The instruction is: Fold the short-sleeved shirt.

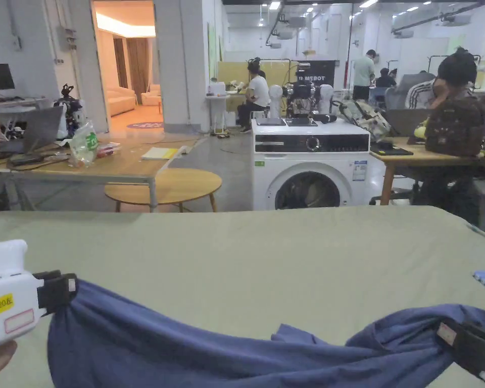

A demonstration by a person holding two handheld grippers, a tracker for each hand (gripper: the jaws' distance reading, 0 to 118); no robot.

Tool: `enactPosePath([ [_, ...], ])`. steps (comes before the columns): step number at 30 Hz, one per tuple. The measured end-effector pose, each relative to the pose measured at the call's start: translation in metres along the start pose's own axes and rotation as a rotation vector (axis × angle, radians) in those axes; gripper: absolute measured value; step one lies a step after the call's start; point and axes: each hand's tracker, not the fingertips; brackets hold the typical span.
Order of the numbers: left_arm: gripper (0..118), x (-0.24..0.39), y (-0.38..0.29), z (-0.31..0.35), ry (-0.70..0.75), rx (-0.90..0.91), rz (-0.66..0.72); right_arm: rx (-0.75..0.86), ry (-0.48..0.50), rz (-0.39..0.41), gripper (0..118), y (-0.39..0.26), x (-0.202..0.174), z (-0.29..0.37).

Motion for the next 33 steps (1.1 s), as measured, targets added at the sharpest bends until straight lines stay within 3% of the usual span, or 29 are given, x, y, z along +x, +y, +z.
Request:
enactPosePath([
  [8,0,0.018,0.076,0.071,0.031,0.325,-0.071,0.169,0.042,0.078,8,0.1,-0.043,0.012],
  [12,0,0.023,0.112,0.069,0.028,0.364,-0.047,0.249,-0.027,0.151,7,0.145,-0.063,0.011],
  [15,0,0.032,0.133,0.054,0.058,0.383,-0.078,0.262,-0.014,0.143,7,0.178,-0.073,-0.001],
  [25,0,0.036,0.18,-0.053,0.13,0.351,-0.101,0.301,-0.059,0.253,7,0.247,-0.1,-0.096],
  [29,0,0.032,0.195,-0.091,0.15,0.336,-0.125,0.288,-0.004,0.165,7,0.272,-0.1,-0.145],
  [33,0,0.028,0.205,-0.122,0.158,0.338,-0.116,0.272,-0.041,0.186,7,0.287,-0.1,-0.192],
])
